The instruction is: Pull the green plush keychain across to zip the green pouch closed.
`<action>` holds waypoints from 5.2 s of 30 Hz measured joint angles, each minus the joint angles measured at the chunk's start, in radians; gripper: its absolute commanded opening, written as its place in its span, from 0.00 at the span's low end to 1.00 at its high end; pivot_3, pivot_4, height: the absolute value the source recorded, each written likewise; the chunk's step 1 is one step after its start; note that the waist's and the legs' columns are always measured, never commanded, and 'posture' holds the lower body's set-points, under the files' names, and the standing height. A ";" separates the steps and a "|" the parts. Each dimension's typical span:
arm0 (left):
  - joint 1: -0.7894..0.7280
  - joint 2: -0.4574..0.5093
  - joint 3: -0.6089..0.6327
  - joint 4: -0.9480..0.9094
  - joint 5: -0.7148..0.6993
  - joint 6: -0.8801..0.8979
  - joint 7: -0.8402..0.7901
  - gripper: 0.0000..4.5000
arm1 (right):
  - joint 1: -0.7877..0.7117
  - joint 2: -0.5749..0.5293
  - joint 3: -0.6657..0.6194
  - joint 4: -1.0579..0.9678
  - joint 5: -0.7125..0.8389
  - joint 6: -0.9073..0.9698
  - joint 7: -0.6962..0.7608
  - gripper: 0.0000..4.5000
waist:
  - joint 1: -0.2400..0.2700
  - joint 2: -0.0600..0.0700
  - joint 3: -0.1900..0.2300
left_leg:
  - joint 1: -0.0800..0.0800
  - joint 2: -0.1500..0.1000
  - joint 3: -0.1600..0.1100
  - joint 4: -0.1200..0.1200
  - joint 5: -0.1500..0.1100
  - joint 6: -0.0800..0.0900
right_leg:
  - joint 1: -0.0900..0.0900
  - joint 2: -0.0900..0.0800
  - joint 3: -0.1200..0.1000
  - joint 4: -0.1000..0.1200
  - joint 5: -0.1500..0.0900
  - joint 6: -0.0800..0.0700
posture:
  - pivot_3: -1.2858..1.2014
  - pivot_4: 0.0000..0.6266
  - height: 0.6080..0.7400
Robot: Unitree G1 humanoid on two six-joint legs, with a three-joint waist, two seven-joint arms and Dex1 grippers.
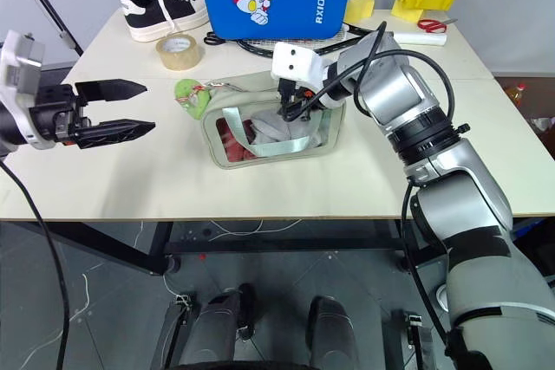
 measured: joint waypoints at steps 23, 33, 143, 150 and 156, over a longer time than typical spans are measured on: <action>-0.009 -0.019 -0.032 -0.002 0.016 -0.023 0.006 1.00 | 0.128 -0.196 -0.159 -0.373 0.067 0.269 0.093 0.92 | 0.012 0.000 0.000 | 0.000 0.001 0.000 -0.001 0.000 0.000 | -0.001 0.000 0.000 -0.001 0.000 0.000 | 0.52 0.24 0.87; -0.141 -0.144 -0.121 0.195 0.112 -0.081 0.058 1.00 | 0.307 -0.308 -0.219 -0.480 0.083 0.264 0.064 0.28 | 0.004 0.000 0.000 | 0.001 0.001 0.000 -0.001 0.000 0.000 | 0.000 0.000 0.000 -0.001 0.000 0.000 | 0.52 0.24 0.87; -0.184 -0.342 -0.244 0.218 0.317 -0.129 0.150 0.00 | 0.225 -0.347 -0.282 -0.189 0.066 0.342 -0.279 0.01 | 0.018 -0.001 -0.001 | 0.001 0.000 -0.001 0.002 0.000 0.000 | 0.003 -0.001 0.000 0.000 -0.001 0.001 | 0.52 0.24 0.87; -0.161 -0.353 -0.254 0.156 0.280 -0.098 0.171 0.00 | 0.447 -0.433 -0.288 -0.220 -0.004 0.265 -0.325 0.01 | -0.021 0.000 0.000 | 0.003 0.001 0.000 0.000 0.002 0.003 | 0.001 0.001 0.001 0.003 0.001 0.005 | 0.52 0.24 0.87; -0.138 -0.338 -0.235 0.135 0.264 -0.073 0.215 0.00 | 0.667 -0.299 -0.268 -0.520 0.055 0.412 -0.338 0.01 | -0.019 0.000 -0.001 | 0.005 0.002 -0.001 0.001 0.002 0.003 | 0.004 0.002 0.001 0.004 0.000 0.004 | 0.52 0.24 0.87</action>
